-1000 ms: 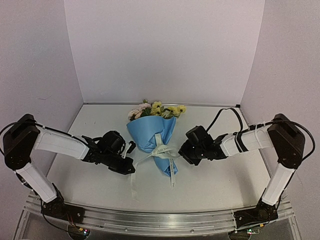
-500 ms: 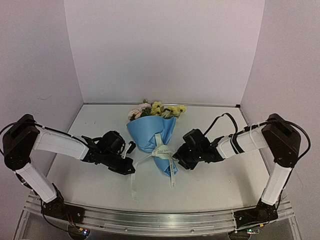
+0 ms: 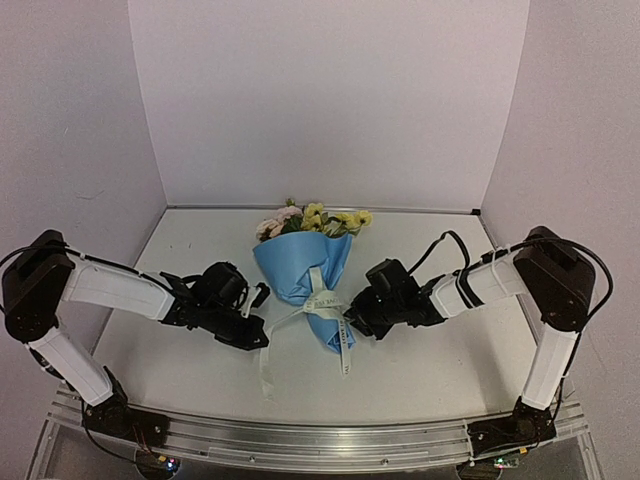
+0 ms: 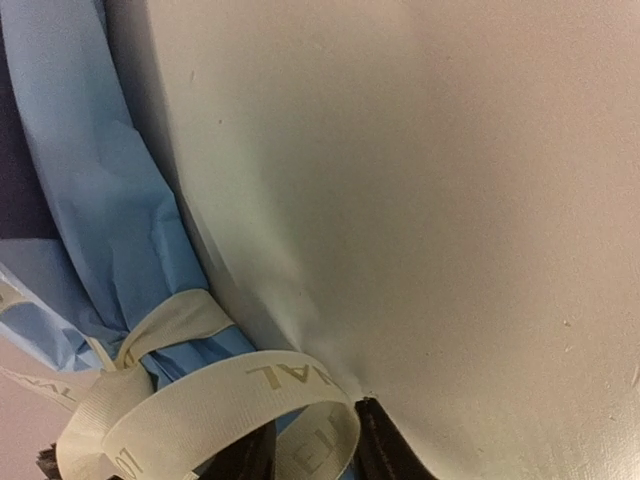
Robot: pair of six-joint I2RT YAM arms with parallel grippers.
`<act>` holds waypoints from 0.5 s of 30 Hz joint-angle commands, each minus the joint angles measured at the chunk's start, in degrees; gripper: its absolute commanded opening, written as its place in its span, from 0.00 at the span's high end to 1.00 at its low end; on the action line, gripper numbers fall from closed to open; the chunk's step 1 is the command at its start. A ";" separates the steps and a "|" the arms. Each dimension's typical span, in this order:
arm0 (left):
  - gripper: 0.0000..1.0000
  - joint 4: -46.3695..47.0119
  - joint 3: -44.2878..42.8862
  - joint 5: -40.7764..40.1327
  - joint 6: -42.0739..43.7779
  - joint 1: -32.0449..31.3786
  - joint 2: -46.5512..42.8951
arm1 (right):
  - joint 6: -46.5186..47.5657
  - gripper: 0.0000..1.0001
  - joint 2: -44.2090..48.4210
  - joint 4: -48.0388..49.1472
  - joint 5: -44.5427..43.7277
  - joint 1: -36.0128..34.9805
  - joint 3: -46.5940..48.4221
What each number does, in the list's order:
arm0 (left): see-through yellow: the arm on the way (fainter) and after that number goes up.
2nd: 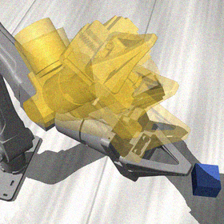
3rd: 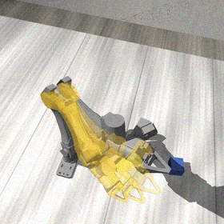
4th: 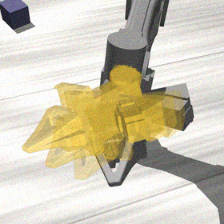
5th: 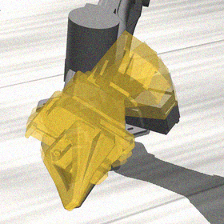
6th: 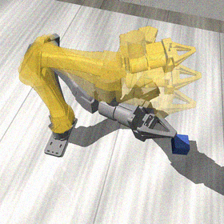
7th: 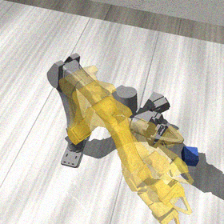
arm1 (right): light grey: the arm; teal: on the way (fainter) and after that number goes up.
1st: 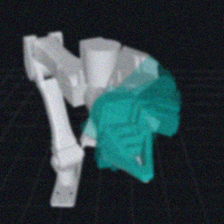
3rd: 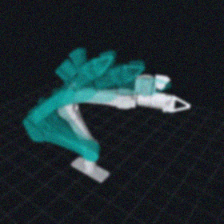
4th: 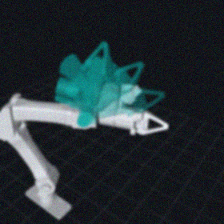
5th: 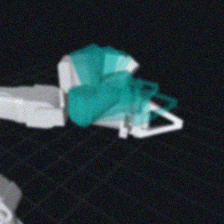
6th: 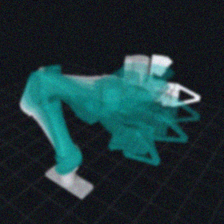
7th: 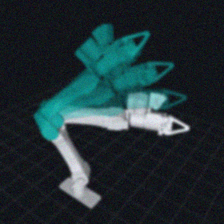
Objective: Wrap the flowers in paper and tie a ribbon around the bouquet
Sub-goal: Tie the half-tied ribbon around the folded bouquet.
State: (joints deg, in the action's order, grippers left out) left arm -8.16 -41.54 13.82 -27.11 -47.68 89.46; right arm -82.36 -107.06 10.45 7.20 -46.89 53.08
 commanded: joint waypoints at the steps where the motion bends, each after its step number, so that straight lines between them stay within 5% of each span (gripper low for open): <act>1: 1.00 -1.07 0.31 -0.18 -0.52 -0.13 -2.55 | 2.11 0.85 1.42 -0.04 -2.55 0.27 0.35; 4: 0.98 -0.81 0.32 -1.23 -1.12 -0.12 -3.47 | 7.02 0.99 3.55 -5.04 -5.62 0.22 1.28; 9: 0.90 -0.29 -0.68 -2.84 -2.08 -0.05 -4.65 | 15.23 1.00 6.96 -12.14 -12.32 -0.72 2.84; 15: 0.54 -0.14 -2.96 -5.22 -4.28 0.22 -7.09 | 21.63 1.00 8.22 -16.66 -17.40 -3.29 5.07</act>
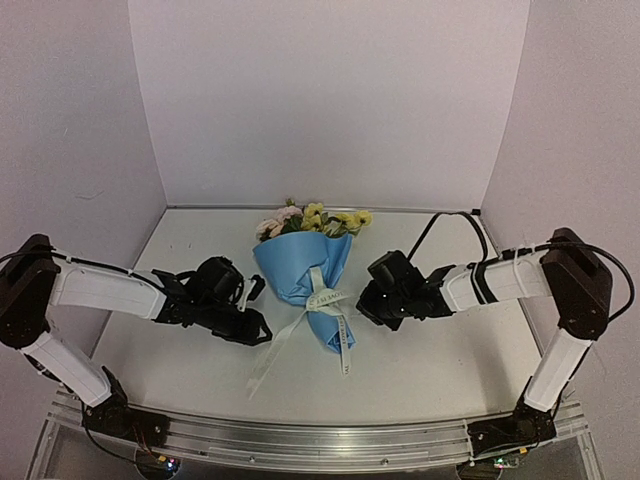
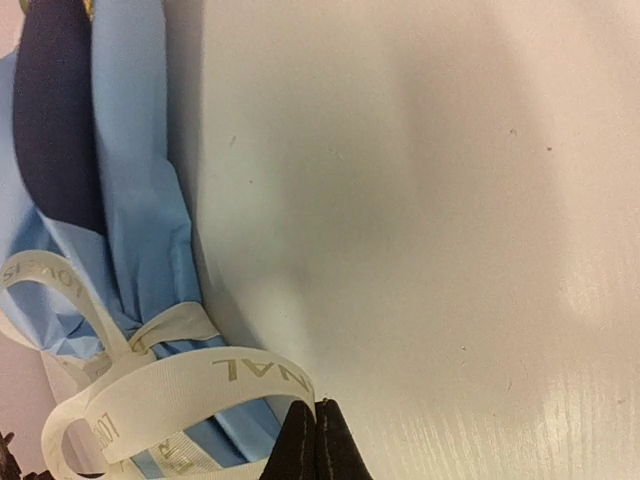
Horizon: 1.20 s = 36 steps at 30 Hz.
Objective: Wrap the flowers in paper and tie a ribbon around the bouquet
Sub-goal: Tie the half-tied ribbon around the folded bouquet.
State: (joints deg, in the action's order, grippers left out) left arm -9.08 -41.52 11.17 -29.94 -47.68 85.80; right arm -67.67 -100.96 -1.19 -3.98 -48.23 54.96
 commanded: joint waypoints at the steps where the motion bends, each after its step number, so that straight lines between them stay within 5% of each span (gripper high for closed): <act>1: 0.49 0.53 -3.61 -2.64 -1.80 0.44 -4.08 | 7.73 1.00 2.02 -5.79 -6.78 -2.40 3.58; 6: 0.44 0.08 -11.12 -1.04 -3.50 2.58 -4.86 | 9.64 1.00 2.16 -9.48 -10.37 -4.09 4.66; 18: 0.37 -0.74 -34.62 6.80 -7.27 5.14 17.43 | 10.39 1.00 3.73 -13.17 -13.57 -5.50 3.71; 36: 0.43 0.15 -41.77 11.68 -13.64 5.24 28.42 | 11.03 1.00 3.66 -13.71 -14.05 -5.85 4.90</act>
State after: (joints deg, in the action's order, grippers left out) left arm -10.03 -80.18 21.45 -41.78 -42.70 112.73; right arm -57.66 -99.08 -13.83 -15.81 -53.78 57.91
